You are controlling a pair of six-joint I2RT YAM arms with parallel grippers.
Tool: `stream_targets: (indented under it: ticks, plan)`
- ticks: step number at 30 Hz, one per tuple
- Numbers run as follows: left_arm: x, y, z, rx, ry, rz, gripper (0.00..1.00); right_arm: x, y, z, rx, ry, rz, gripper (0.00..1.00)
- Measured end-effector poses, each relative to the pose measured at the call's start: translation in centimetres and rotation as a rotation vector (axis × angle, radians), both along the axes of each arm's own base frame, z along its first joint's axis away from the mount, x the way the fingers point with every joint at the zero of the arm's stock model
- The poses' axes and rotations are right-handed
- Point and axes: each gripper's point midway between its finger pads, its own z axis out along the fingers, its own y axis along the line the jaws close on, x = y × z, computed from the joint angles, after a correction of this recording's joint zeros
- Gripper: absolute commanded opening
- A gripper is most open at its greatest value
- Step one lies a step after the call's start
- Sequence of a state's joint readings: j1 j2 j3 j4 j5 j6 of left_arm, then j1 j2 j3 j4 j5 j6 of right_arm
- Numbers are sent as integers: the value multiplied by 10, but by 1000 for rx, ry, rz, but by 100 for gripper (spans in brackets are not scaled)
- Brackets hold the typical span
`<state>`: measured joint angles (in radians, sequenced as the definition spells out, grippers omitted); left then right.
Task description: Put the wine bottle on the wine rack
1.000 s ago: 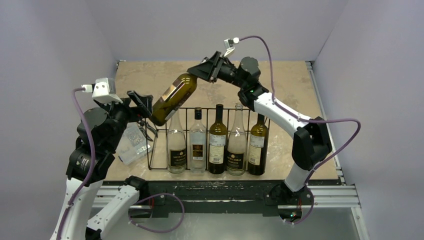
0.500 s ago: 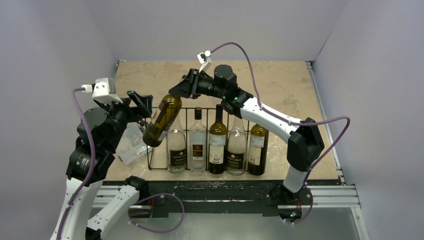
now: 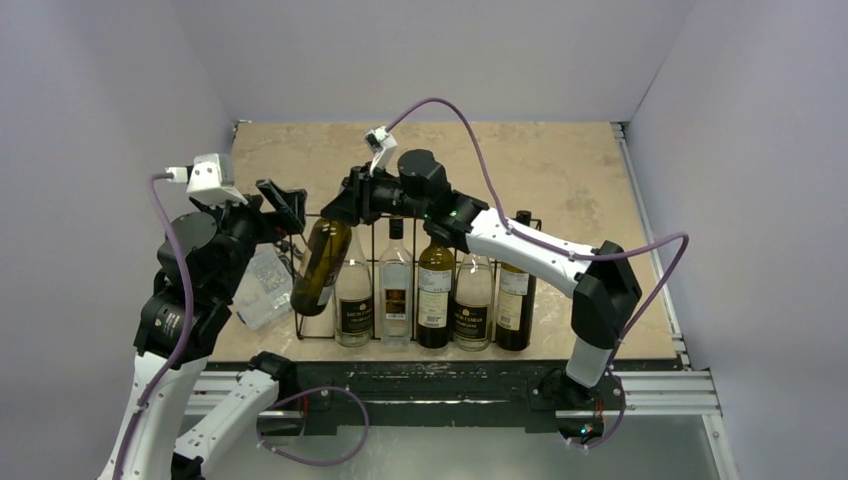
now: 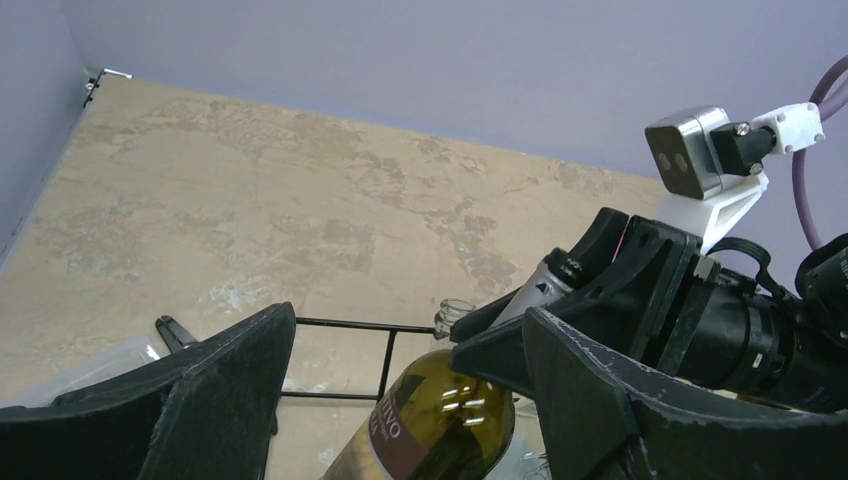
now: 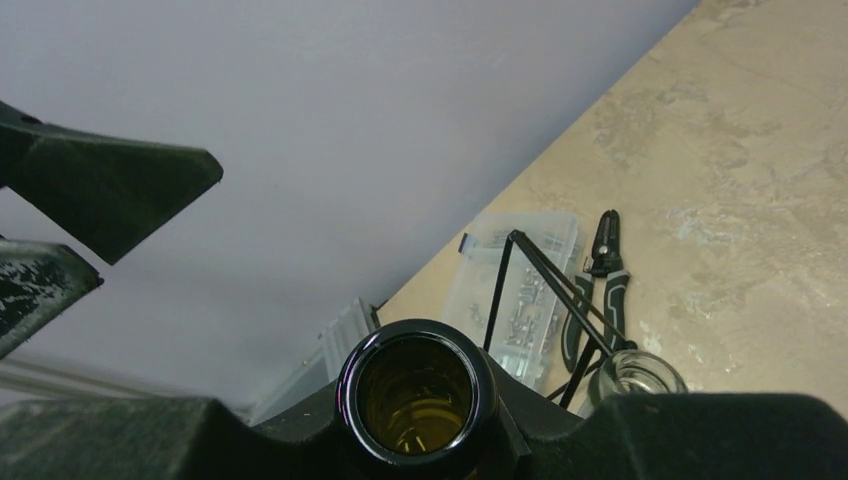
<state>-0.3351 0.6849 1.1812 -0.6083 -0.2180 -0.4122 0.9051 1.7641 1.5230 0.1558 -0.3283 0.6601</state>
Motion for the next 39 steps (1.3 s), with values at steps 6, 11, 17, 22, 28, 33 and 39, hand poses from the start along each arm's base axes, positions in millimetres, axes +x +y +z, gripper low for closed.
stream_targets:
  ticks: [6, 11, 17, 22, 28, 33, 39]
  plan:
    - [1, 1, -1, 2, 3, 5, 83, -11, 13, -13, -70, -56, 19, 0]
    - [1, 2, 0, 2, 1, 12, 83, -15, 17, -16, -108, -99, 9, 0]
    - [1, 2, 0, 2, 1, 14, 83, -18, 23, -16, -141, -146, -10, 0]
    - [1, 2, 0, 3, 1, 14, 83, -19, 34, -28, -185, -179, -16, 0]
    - [1, 2, -1, 3, 2, 15, 83, -33, 46, -46, -218, -178, 20, 0]
    - [4, 3, -2, 7, 9, 22, 83, -40, 52, -58, -244, -181, 29, 0]
    - [4, 5, -3, 12, 11, 34, 83, -45, 62, -81, -287, -173, 34, 0]
